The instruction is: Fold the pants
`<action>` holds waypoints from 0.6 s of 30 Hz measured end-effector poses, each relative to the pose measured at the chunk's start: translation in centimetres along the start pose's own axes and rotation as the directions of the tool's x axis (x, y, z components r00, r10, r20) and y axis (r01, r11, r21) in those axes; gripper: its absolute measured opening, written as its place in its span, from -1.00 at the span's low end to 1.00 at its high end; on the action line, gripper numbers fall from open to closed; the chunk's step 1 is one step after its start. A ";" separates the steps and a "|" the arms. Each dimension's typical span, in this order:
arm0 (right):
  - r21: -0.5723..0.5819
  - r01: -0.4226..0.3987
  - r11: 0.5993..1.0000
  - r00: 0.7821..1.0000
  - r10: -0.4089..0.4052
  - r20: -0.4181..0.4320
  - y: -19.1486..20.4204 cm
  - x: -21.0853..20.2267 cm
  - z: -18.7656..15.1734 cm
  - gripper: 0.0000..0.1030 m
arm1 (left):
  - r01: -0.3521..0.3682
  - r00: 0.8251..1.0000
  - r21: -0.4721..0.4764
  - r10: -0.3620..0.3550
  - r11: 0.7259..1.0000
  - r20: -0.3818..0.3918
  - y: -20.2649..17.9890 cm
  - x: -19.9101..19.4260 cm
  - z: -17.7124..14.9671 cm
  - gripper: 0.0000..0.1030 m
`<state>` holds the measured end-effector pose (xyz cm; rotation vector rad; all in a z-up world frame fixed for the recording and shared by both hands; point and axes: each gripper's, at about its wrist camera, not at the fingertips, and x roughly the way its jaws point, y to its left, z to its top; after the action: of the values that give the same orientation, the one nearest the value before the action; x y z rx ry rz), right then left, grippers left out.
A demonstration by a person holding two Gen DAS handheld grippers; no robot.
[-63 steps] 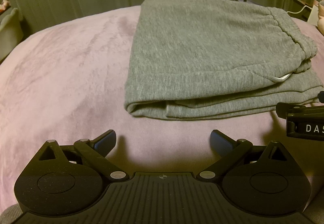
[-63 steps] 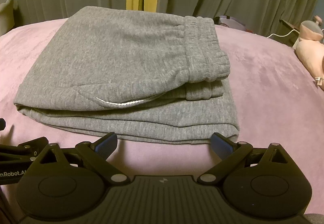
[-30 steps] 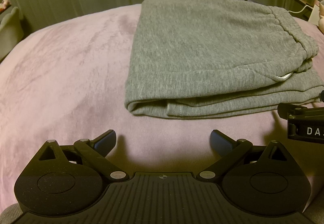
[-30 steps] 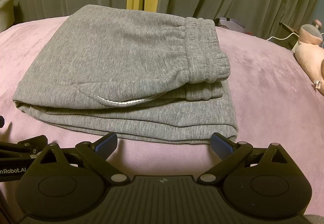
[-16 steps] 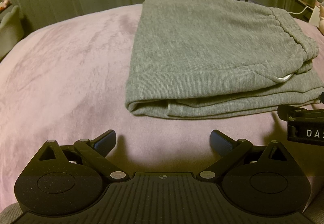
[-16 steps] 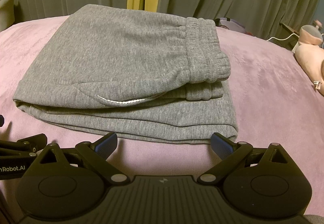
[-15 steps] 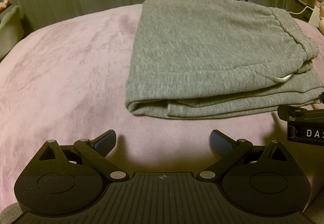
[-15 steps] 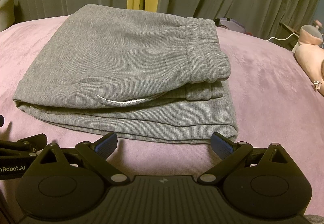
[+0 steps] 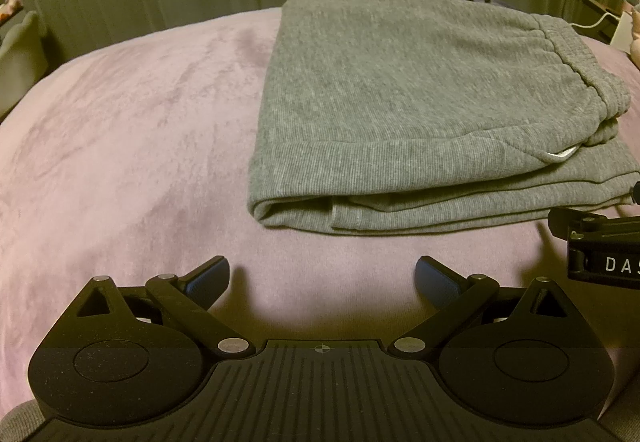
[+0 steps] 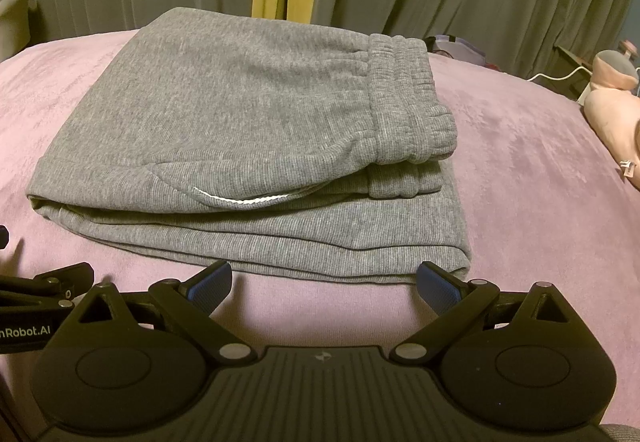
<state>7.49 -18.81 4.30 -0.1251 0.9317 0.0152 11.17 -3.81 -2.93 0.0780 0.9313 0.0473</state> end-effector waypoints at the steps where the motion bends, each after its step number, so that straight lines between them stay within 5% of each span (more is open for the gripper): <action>1: 0.001 0.000 1.000 1.000 0.000 0.000 0.0 0.0 0.0 0.92 | 0.000 1.000 0.000 0.000 1.000 0.000 0.0 0.0 0.0 0.98; 18: -0.001 -0.003 1.000 1.000 0.003 -0.001 0.0 0.0 0.0 0.92 | 0.000 1.000 -0.001 0.000 1.000 -0.001 0.1 0.0 0.1 0.98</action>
<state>7.51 -18.76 4.29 -0.1248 0.9333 0.0179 11.26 -3.76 -2.91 0.0768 0.9319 0.0478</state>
